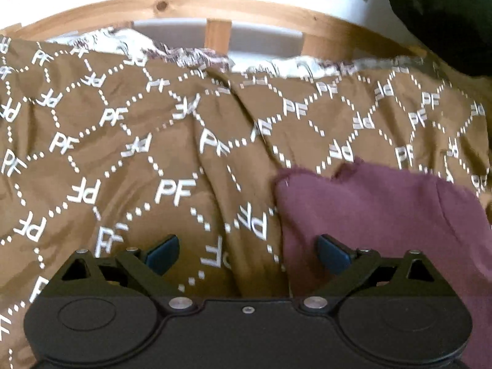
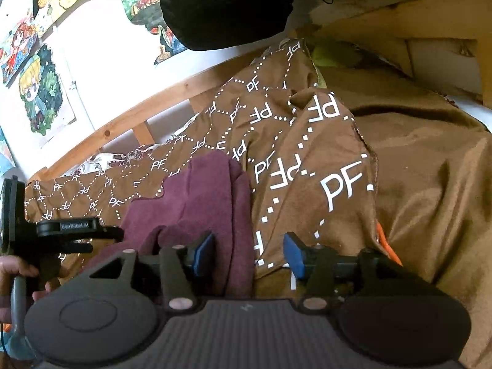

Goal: Fold small clothes

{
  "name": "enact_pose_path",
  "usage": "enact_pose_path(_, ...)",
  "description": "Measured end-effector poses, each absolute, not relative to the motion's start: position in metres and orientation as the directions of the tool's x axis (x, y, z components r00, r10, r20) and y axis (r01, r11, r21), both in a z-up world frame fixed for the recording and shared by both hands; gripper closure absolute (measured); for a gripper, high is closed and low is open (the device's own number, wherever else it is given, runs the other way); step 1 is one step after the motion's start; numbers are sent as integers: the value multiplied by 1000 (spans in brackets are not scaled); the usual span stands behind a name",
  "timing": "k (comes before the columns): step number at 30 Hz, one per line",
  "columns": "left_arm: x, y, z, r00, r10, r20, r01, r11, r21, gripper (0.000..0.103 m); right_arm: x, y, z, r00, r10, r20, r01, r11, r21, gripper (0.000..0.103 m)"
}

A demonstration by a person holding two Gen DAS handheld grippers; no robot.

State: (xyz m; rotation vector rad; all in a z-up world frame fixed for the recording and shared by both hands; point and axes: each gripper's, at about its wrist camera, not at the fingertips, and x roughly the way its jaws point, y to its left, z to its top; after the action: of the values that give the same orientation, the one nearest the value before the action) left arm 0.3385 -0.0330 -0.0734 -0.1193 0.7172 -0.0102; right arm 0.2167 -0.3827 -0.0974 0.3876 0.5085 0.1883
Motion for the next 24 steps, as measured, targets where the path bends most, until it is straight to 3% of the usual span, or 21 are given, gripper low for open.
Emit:
enact_pose_path(4,342,-35,-66,757,-23,-653,-42,996,-83,7,217,-383,-97,858,270,-436,-80,910,406,45)
enact_pose_path(10,302,-38,-57,753,-115,-648,-14,982,-190,3,218,-382,-97,859,273,-433,-83,909,408,42)
enact_pose_path(16,244,-49,-53,723,-234,-650,61,959,-278,1,217,-383,-94,867,287,-407,-90,894,438,30)
enact_pose_path(20,224,-57,-67,681,-258,-685,112,962,-250,1,213,-384,-89,877,322,-358,-122,868,481,17)
enact_pose_path(24,219,-55,-70,680,-258,-686,98,960,-264,1,214,-382,-88,873,336,-353,-130,859,495,15)
